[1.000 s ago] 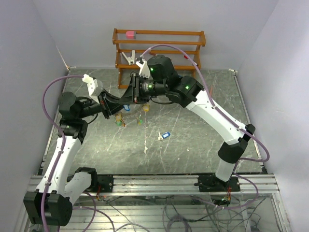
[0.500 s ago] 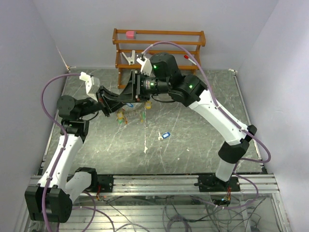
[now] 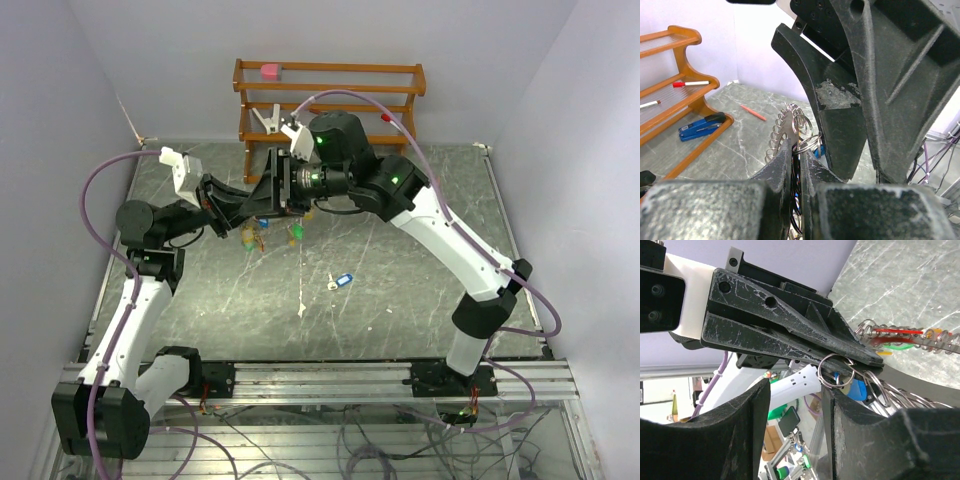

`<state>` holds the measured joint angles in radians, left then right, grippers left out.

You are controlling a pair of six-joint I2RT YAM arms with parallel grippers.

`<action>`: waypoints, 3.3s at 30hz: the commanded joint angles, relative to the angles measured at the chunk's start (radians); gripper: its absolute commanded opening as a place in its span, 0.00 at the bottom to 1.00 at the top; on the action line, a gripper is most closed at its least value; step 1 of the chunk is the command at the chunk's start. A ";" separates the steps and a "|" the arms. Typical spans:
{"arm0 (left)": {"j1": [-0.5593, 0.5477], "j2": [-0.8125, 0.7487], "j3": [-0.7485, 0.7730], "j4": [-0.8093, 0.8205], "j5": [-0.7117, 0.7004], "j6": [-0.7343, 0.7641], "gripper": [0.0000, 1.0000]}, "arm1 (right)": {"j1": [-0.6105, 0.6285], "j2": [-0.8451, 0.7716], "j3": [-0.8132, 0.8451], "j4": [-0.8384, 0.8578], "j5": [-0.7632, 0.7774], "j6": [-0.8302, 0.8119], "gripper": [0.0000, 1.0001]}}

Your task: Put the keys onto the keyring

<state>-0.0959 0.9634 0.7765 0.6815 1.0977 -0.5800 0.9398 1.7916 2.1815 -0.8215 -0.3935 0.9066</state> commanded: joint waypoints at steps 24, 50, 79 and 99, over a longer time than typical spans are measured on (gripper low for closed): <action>0.008 -0.032 -0.012 -0.160 -0.027 0.232 0.07 | -0.065 -0.094 0.039 -0.134 0.112 -0.229 0.25; 0.427 0.022 0.005 -0.553 0.039 0.594 0.07 | 0.187 -0.169 -1.027 0.516 0.401 -0.526 0.20; 0.499 -0.028 0.038 -0.706 0.088 0.686 0.07 | 0.293 0.140 -0.924 0.477 0.438 -0.663 0.31; 0.506 -0.054 0.053 -0.723 0.143 0.688 0.07 | 0.275 -0.023 -0.920 0.435 0.496 -0.697 0.00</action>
<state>0.3969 0.9417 0.7757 -0.0669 1.1702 0.0994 1.2247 1.8778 1.2316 -0.3565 0.0692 0.2329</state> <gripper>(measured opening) 0.124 0.005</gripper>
